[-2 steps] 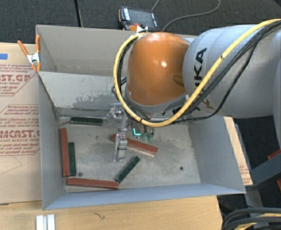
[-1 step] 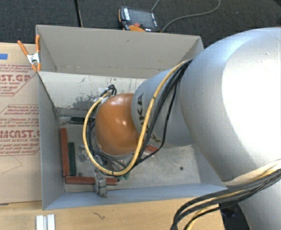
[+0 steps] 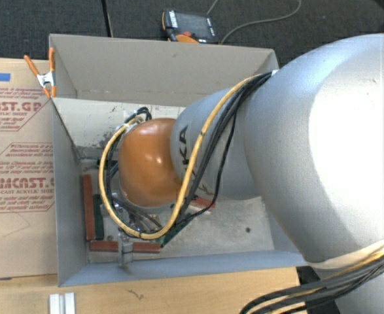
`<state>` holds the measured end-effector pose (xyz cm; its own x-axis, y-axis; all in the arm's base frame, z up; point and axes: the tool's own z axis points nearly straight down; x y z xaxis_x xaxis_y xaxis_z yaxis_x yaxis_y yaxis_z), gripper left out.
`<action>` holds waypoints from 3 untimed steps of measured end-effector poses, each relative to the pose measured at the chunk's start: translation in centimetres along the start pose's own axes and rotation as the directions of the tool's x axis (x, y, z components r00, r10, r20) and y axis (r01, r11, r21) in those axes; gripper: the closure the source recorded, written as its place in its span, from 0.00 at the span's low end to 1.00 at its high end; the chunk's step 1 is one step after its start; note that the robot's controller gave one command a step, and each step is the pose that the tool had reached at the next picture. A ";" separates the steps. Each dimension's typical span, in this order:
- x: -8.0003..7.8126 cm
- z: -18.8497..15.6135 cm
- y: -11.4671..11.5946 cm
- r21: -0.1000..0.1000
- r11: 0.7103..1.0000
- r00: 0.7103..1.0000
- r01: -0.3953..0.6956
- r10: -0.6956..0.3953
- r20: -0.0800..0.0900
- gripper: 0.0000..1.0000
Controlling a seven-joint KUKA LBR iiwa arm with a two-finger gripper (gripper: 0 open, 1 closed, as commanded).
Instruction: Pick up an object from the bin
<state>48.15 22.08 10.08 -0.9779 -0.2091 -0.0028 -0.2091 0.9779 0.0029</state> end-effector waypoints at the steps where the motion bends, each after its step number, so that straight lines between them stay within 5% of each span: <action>1: 0.5 -1.9 -2.3 0.002 0.999 0.999 -0.043 0.043 -0.001 0.00; 2: 0.4 3.1 -2.7 0.002 0.999 0.999 0.038 -0.038 0.010 0.00; 3: -0.4 2.8 0.6 0.007 1.000 1.000 0.030 -0.030 0.008 0.00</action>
Offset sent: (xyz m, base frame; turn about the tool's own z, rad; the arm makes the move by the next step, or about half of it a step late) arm -0.0004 -0.0244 0.0184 0.0426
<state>48.41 22.72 7.24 -0.9710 -0.2386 -0.0109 -0.2386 0.9711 -0.0046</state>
